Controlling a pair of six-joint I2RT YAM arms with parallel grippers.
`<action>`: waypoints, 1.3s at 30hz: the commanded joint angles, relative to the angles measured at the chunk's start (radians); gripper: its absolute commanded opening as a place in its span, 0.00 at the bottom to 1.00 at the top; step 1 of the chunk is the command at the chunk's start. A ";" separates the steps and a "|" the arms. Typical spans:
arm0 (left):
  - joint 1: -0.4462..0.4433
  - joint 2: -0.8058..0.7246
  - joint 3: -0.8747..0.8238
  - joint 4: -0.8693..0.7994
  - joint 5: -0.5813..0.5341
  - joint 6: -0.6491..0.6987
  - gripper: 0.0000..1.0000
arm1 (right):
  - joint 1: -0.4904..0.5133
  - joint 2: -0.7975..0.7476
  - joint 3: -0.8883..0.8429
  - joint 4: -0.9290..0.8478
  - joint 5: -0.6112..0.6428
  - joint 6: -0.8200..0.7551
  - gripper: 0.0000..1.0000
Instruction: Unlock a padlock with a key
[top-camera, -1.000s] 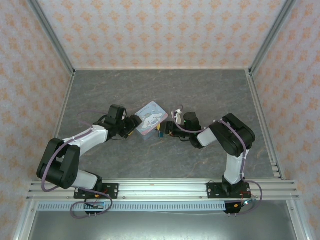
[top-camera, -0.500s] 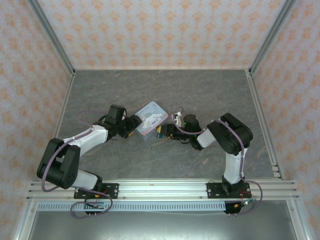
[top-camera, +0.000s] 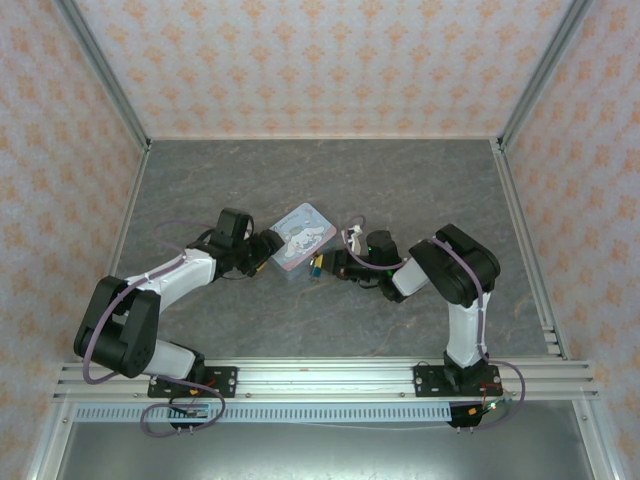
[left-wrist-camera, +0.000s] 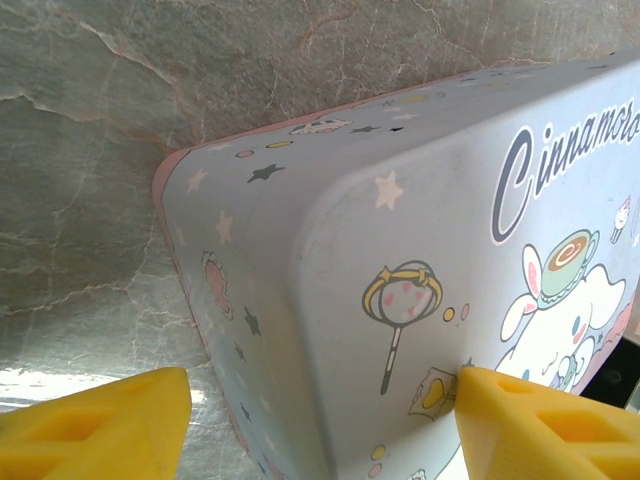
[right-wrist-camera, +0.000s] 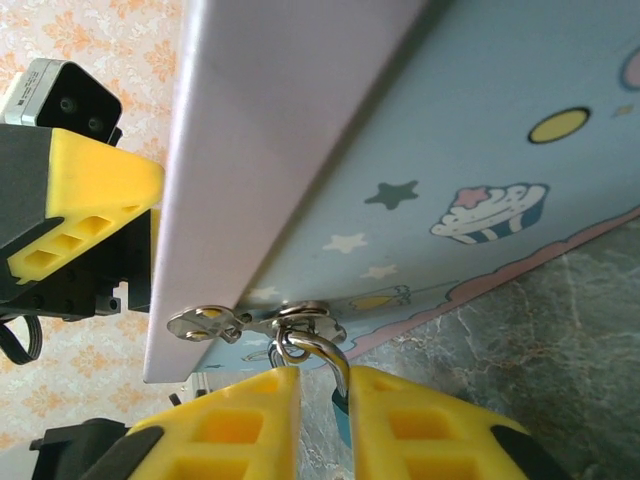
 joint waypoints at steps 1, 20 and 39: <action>-0.007 0.029 0.002 -0.121 -0.044 0.007 0.70 | 0.007 -0.007 0.002 0.057 0.002 -0.006 0.14; -0.007 0.025 0.006 -0.134 -0.050 0.013 0.69 | -0.017 -0.060 -0.049 0.041 0.075 -0.026 0.28; -0.007 0.030 0.010 -0.134 -0.050 0.010 0.70 | 0.014 0.077 -0.016 0.209 0.067 0.078 0.39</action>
